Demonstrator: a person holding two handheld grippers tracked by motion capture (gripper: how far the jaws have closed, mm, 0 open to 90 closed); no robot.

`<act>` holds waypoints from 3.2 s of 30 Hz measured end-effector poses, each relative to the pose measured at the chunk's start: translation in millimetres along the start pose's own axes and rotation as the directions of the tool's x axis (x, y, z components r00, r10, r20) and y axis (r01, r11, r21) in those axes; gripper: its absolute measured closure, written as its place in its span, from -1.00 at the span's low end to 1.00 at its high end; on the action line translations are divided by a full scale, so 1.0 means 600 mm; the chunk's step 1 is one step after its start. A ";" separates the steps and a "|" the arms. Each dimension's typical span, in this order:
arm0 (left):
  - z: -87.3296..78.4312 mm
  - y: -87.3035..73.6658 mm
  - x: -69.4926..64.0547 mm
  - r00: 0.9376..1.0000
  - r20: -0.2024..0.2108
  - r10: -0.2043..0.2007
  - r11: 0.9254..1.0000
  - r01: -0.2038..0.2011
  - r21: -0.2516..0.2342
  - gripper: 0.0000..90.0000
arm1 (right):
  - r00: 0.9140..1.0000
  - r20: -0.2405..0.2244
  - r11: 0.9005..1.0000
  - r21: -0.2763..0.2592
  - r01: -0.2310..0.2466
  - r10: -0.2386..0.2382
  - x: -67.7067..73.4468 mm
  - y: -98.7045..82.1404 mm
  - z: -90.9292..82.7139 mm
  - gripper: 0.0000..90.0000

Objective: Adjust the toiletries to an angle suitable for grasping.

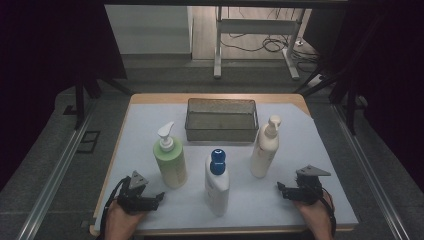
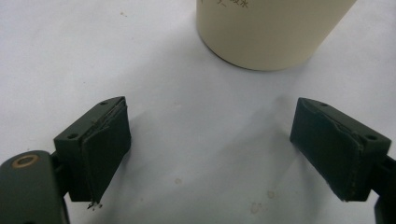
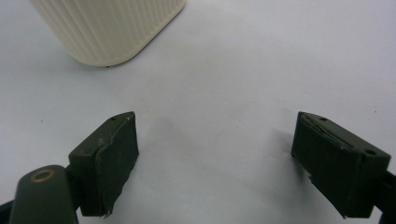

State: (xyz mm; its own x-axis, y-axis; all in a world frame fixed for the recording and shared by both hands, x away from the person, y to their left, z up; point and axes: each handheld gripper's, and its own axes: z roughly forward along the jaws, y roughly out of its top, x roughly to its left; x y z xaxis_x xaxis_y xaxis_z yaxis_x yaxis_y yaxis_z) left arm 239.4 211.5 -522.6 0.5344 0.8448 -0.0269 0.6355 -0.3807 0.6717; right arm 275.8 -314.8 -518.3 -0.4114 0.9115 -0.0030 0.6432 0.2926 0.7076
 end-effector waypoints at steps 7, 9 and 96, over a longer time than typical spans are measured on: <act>0.001 0.000 0.000 1.000 0.002 -0.007 1.000 0.007 -0.006 -0.73 | 1.000 -0.001 1.000 -0.011 0.001 -0.001 0.000 -0.002 0.000 -0.69; 0.001 0.000 0.000 1.000 0.002 -0.007 1.000 0.007 -0.005 -0.73 | 1.000 -0.009 1.000 -0.011 0.001 -0.001 -0.001 -0.003 0.000 -0.72; 0.001 -0.001 0.000 1.000 0.002 -0.008 1.000 0.008 -0.009 -0.73 | 0.960 -0.249 0.989 -0.108 0.103 -0.128 0.120 0.083 -0.006 0.99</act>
State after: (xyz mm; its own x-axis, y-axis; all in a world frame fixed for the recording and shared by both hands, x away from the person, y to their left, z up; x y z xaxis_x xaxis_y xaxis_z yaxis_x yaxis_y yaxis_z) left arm 239.3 211.4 -523.3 0.5303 0.8471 -0.0342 0.6348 -0.3701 0.6783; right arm 275.8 -235.4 -480.6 -0.6380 0.7655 0.0831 0.5236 0.3521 0.7758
